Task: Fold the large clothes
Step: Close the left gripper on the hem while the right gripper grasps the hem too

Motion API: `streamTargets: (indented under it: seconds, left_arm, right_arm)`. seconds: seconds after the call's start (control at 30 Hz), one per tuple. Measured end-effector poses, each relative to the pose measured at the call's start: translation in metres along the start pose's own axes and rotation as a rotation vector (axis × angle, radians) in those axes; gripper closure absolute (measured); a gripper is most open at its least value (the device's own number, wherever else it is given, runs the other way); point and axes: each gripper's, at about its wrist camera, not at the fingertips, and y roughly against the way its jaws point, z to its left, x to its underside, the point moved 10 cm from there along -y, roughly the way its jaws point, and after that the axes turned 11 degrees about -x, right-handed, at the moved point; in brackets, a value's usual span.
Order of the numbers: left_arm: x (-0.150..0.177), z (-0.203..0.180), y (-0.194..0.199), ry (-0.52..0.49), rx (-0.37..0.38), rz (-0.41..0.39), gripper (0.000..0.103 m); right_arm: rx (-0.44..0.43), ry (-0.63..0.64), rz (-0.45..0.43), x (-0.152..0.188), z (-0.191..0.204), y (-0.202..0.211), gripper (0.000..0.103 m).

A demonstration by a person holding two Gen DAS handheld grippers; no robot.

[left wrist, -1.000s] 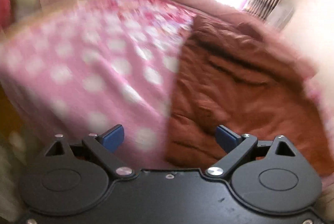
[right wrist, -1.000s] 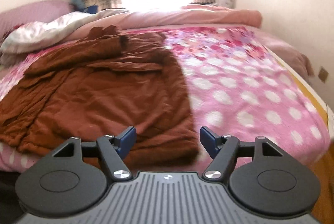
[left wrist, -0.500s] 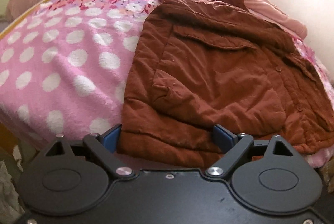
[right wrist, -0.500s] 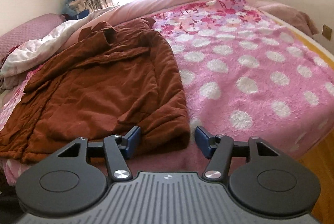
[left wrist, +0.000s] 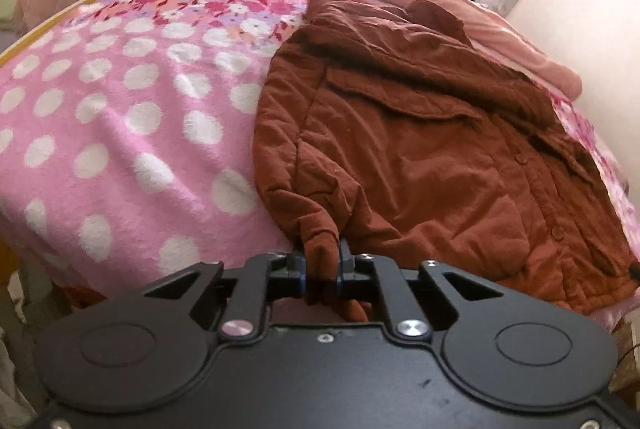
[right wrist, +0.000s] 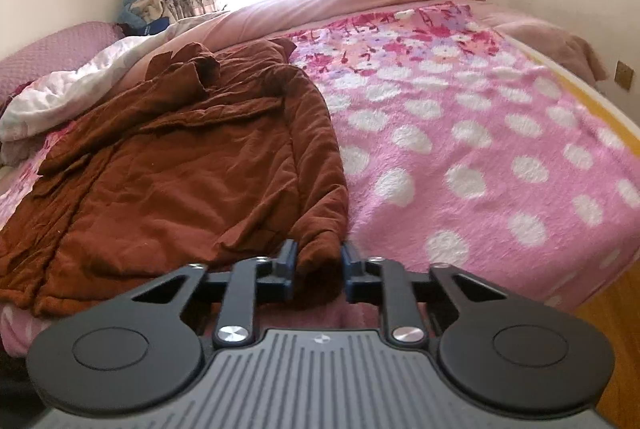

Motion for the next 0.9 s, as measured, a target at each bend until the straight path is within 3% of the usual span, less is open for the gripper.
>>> streamTargets:
  seconds: [0.1,0.27,0.47,0.67,0.9]
  left_arm:
    - [-0.008,-0.004,0.004,-0.015,0.0,-0.009,0.094]
    - [-0.036,-0.012,0.016,-0.02,0.062,-0.005,0.094]
    - [-0.075,-0.022,-0.004,-0.004,0.072,0.003,0.094]
    - [-0.143,-0.043,-0.048,0.022,0.086,0.031,0.094]
    - [-0.248,-0.07,-0.105,0.017,0.026,0.008,0.094]
  right_arm:
    - [-0.019,0.02,0.001,-0.008,0.006,0.006,0.091]
    - [-0.039,0.073,0.0,-0.03,0.019,0.017,0.091]
    - [-0.065,0.129,-0.012,-0.072,0.033,0.014,0.091]
    - [-0.092,0.103,0.002,-0.128,0.023,-0.03,0.092]
    - [-0.079,0.082,0.047,-0.198,0.018,-0.112,0.092]
